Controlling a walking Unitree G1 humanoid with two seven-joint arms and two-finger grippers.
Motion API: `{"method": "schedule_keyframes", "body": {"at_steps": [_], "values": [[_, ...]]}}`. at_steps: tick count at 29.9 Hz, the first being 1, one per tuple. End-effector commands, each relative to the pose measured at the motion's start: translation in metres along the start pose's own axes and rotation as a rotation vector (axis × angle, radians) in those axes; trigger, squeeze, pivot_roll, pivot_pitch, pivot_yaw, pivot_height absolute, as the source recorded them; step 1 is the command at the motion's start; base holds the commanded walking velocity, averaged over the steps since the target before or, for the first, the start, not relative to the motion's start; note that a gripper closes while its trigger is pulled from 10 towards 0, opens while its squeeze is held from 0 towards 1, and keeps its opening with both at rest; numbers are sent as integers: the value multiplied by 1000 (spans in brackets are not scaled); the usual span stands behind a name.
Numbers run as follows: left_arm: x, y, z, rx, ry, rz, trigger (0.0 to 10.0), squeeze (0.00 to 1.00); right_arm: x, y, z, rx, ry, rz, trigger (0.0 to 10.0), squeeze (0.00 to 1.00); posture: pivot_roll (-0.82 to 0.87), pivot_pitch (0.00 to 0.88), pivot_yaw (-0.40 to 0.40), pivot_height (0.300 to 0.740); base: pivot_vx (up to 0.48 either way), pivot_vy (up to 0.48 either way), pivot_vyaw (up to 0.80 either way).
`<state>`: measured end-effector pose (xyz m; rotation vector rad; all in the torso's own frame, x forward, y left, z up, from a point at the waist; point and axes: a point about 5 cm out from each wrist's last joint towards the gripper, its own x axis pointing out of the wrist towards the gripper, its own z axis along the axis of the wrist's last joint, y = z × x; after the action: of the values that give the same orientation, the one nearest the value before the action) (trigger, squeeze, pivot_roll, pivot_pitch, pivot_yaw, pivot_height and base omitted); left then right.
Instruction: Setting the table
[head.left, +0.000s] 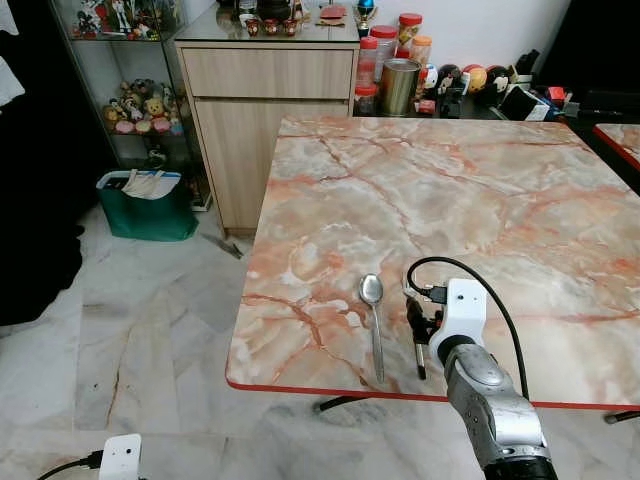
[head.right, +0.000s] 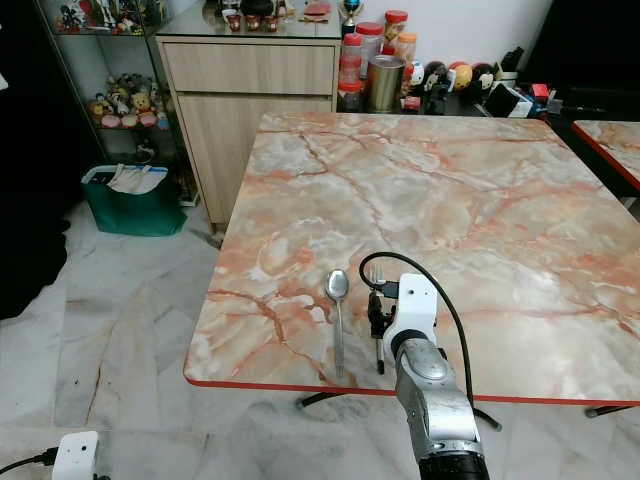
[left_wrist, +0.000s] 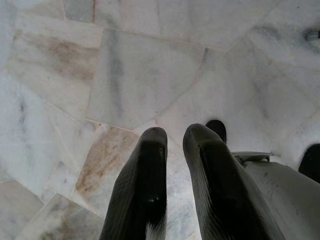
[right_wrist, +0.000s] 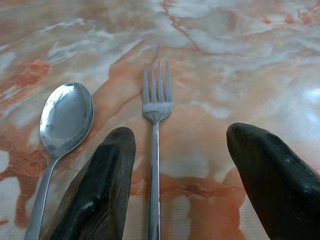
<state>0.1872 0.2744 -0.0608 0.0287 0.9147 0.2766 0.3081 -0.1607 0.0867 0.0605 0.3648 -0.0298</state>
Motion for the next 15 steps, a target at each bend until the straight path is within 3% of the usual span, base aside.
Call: {"method": "schedule_keyframes", "body": {"at_steps": [1,7,15], "values": [[-1,0,-5,2,24,2,10000,0,1,1,3,-2,-2,10,10000,0,-4,94,-36,740,0,0,0],[-1,0,-5,2,24,3,10000,0,5,4,7,-5,-8,32,10000,0,-5,96,-37,740,0,0,0],[-1,-1,-6,2,25,0,10000,0,16,-7,13,5,5,1,10000,0,0,98,-40,740,0,0,0]]}}
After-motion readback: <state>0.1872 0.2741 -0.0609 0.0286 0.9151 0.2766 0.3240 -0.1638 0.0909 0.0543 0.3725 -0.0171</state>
